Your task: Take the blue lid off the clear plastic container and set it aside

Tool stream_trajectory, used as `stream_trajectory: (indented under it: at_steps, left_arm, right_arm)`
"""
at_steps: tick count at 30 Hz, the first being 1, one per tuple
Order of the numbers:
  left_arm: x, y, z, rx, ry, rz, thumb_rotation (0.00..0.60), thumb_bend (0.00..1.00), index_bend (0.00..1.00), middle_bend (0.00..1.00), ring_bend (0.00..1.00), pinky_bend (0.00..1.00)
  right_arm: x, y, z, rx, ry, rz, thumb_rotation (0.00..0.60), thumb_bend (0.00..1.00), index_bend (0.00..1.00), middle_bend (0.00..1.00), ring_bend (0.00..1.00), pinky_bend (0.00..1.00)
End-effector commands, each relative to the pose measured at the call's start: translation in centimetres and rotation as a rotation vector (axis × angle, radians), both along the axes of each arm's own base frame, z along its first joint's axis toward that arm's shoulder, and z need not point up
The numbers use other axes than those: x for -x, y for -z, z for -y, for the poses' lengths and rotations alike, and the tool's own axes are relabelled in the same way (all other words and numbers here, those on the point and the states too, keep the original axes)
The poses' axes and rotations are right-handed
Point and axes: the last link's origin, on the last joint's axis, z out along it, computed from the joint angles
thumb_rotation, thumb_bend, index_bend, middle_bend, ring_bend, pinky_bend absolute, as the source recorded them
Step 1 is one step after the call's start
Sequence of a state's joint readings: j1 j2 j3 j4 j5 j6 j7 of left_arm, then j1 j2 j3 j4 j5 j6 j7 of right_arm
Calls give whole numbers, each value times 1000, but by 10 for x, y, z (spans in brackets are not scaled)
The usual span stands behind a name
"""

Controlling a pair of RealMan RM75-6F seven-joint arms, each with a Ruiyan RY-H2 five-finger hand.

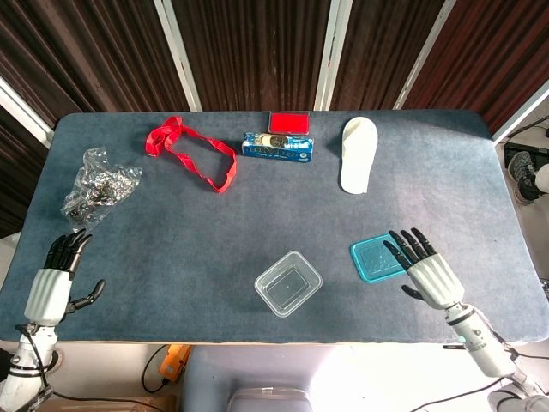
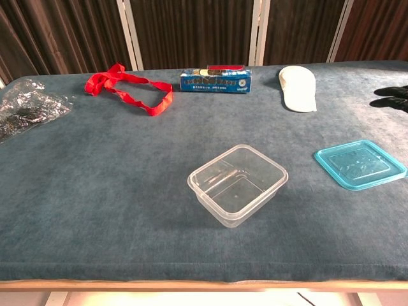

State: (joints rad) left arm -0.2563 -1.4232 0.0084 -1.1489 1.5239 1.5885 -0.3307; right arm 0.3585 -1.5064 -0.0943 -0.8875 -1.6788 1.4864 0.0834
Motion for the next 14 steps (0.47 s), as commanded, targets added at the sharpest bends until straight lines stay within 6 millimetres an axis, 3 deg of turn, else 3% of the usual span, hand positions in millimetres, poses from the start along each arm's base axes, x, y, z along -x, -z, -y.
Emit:
stream_trajectory:
  at_steps: [1, 5, 8, 14]
  left_arm:
    - [9, -24, 39, 5, -133, -140, 600, 322, 0, 0, 0, 0]
    - [0, -38, 69, -36, -196, -235, 600, 325, 0, 0, 0, 0]
    - [-1, -32, 83, -71, -197, -253, 600, 337, 0, 0, 0, 0]
    - [-5, -28, 88, -56, -166, -284, 600, 351, 0, 0, 0, 0]
  right_arm:
    - [3, -46, -51, 64, 104, -16, 600, 223, 21, 0, 0, 0]
    - [-4, -89, -101, 189, 300, -83, 600, 223, 0, 0, 0, 0]
    - [1, -108, -129, 317, 433, -29, 600, 223, 0, 0, 0, 0]
    - [9, -120, -135, 366, 477, 34, 600, 223, 0, 0, 0, 0]
